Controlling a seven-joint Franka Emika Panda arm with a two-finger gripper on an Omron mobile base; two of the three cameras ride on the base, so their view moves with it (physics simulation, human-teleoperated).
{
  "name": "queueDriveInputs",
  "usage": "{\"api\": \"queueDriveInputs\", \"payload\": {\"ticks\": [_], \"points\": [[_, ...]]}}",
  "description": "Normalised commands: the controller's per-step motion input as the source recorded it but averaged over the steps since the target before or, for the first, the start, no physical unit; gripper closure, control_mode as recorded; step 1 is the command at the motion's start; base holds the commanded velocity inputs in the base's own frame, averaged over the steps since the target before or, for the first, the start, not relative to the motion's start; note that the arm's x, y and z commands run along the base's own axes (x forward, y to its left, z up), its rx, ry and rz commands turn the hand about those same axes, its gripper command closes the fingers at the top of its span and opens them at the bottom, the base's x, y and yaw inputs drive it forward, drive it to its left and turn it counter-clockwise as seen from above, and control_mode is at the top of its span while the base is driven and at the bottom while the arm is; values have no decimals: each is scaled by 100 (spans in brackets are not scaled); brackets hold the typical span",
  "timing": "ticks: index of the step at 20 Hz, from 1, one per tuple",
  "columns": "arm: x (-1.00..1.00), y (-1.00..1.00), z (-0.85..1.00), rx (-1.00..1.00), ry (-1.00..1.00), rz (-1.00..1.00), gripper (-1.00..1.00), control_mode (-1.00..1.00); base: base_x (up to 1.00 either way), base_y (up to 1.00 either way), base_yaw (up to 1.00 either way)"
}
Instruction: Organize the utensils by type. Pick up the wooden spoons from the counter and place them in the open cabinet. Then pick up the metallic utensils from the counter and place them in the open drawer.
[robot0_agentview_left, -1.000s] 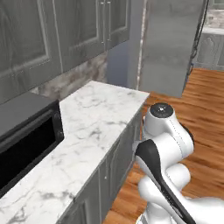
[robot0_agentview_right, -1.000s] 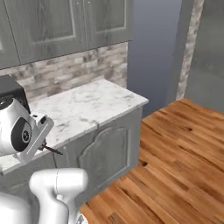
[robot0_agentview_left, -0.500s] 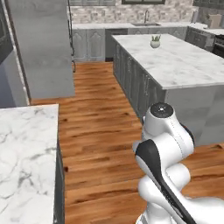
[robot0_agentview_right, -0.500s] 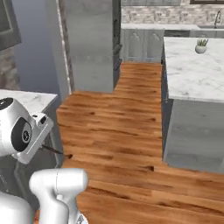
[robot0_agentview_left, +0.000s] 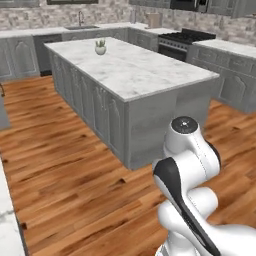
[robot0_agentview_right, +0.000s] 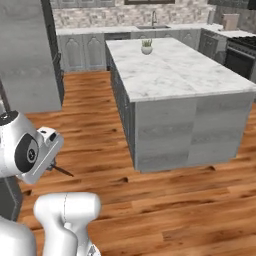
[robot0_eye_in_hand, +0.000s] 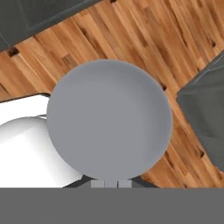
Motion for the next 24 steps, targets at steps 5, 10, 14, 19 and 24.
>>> {"api": "queueDriveInputs", "payload": {"ticks": [5,10,14,19,24], "points": [[0,0,0,0,0,0,100,100,20,-34,-30],[0,0,0,0,0,0,100,100,29,-35,-23],[0,0,0,0,0,0,100,100,30,-33,-15],[0,0,0,0,0,0,100,100,32,-37,-2],[0,0,0,0,0,0,100,100,37,-42,0]]}}
